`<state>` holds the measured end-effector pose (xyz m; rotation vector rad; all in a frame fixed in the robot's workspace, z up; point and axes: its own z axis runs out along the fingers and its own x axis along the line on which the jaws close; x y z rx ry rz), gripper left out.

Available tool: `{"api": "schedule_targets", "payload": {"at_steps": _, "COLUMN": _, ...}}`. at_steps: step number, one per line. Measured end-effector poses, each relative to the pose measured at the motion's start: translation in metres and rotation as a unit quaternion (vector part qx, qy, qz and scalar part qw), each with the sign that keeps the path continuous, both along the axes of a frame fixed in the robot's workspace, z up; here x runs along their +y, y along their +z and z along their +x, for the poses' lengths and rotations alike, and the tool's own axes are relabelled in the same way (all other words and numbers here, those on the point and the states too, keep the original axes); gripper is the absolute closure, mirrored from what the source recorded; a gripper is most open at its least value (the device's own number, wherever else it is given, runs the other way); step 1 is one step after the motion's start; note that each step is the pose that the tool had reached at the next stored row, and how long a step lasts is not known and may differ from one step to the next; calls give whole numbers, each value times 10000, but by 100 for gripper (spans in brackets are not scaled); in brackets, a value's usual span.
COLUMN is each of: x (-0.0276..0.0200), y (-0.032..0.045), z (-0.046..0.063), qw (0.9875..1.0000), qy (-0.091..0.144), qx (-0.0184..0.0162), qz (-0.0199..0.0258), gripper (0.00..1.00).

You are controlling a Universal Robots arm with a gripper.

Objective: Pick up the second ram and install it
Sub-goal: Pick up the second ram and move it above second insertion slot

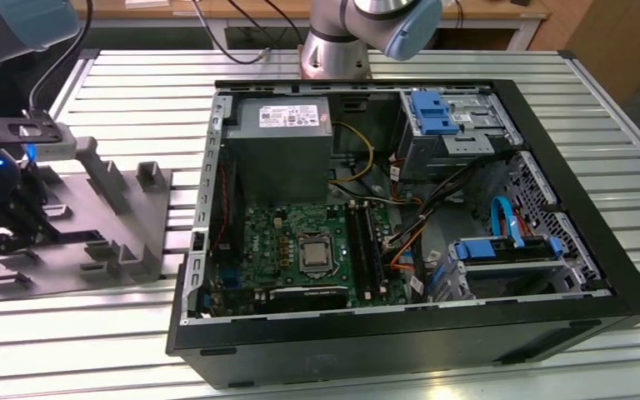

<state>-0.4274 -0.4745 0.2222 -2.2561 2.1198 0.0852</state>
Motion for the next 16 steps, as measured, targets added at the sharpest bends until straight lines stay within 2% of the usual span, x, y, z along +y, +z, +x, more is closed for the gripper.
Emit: {"api": "schedule_targets", "payload": {"at_steps": 16, "x": 0, "y": 89, "z": 0, "qw": 10000, "qy": 0, "qx": -1, "qz": 3, "gripper": 86}}
